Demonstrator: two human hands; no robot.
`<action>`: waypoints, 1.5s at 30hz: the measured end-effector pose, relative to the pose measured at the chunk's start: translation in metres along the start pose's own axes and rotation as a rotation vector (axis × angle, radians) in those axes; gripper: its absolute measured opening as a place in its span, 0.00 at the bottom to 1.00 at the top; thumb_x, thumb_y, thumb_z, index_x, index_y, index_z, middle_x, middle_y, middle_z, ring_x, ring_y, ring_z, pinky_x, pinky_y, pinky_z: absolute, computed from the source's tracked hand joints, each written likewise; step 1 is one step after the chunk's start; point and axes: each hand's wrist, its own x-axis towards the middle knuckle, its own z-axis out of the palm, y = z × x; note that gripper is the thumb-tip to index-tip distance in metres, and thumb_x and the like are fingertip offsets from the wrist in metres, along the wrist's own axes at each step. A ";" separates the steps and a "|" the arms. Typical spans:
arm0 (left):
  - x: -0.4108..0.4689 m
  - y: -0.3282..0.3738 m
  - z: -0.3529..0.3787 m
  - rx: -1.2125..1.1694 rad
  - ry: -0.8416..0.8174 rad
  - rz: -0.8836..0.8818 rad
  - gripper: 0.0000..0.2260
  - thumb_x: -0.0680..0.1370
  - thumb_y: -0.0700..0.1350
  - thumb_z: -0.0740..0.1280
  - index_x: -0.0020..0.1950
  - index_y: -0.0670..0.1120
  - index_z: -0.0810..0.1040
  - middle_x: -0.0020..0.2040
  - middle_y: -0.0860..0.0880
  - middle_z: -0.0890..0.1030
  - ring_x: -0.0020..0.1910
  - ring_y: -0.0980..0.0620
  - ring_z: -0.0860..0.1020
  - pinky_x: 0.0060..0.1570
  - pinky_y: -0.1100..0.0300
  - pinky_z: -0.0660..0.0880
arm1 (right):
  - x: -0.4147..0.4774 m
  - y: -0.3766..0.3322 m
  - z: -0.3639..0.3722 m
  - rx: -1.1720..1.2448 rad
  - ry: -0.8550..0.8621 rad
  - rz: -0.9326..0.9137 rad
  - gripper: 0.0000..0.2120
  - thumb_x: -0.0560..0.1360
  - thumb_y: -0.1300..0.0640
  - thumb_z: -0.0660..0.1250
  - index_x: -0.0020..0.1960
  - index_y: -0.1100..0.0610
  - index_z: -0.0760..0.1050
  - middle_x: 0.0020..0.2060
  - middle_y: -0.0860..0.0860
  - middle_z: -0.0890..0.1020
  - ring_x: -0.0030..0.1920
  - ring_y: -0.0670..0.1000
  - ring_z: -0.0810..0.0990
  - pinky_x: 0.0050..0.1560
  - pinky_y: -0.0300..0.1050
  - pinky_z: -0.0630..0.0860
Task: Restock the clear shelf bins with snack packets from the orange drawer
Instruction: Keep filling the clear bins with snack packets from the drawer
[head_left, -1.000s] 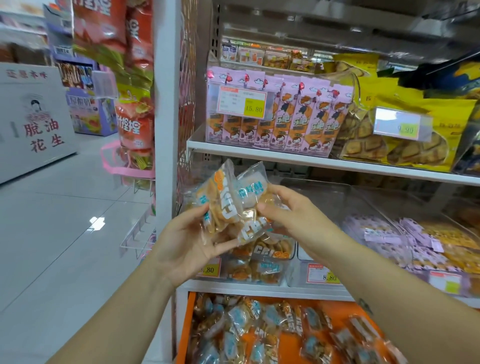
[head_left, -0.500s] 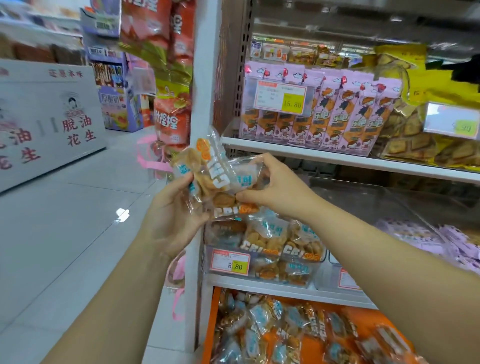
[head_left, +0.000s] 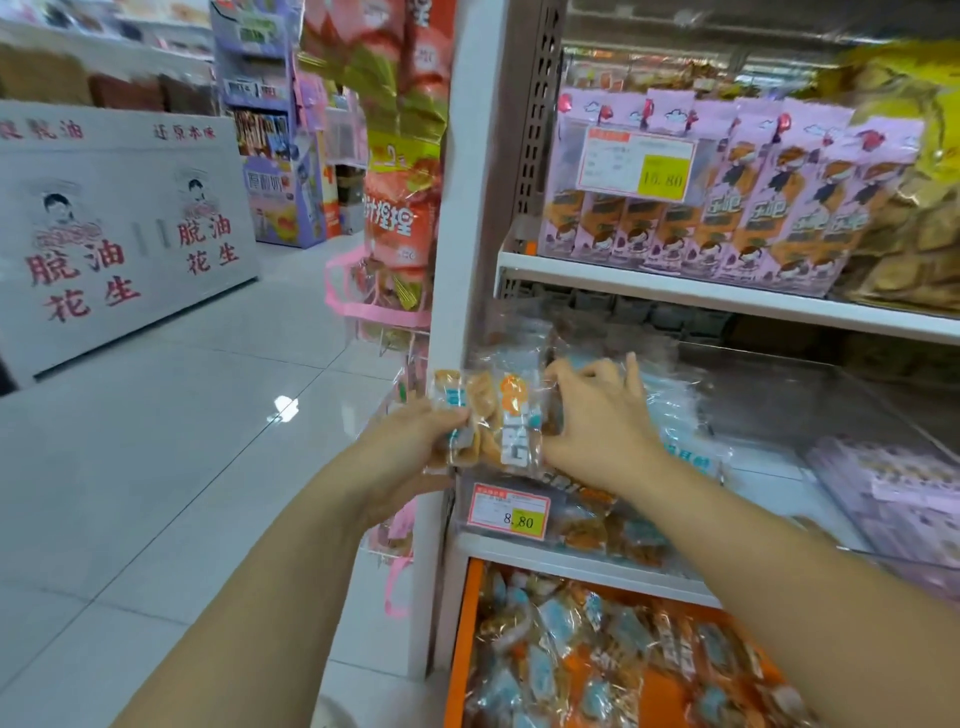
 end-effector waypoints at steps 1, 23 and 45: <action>0.001 -0.002 0.002 0.002 -0.003 -0.006 0.08 0.81 0.45 0.60 0.55 0.45 0.76 0.49 0.45 0.84 0.49 0.49 0.81 0.51 0.53 0.74 | 0.000 0.000 0.003 -0.056 0.021 -0.012 0.25 0.71 0.41 0.66 0.63 0.52 0.67 0.49 0.48 0.72 0.66 0.53 0.64 0.74 0.61 0.37; 0.004 0.006 -0.033 -0.291 0.024 -0.099 0.15 0.82 0.48 0.55 0.63 0.46 0.75 0.54 0.42 0.83 0.59 0.41 0.78 0.68 0.40 0.65 | -0.002 0.006 0.036 -0.343 0.294 -0.277 0.35 0.67 0.33 0.64 0.66 0.55 0.72 0.54 0.53 0.80 0.57 0.56 0.77 0.69 0.70 0.47; -0.003 0.008 -0.036 -0.296 0.068 -0.083 0.14 0.82 0.47 0.56 0.65 0.46 0.74 0.52 0.44 0.84 0.58 0.42 0.79 0.66 0.38 0.66 | -0.016 0.007 0.037 -0.538 0.274 -0.673 0.29 0.74 0.52 0.67 0.71 0.61 0.67 0.70 0.61 0.68 0.70 0.60 0.68 0.72 0.62 0.55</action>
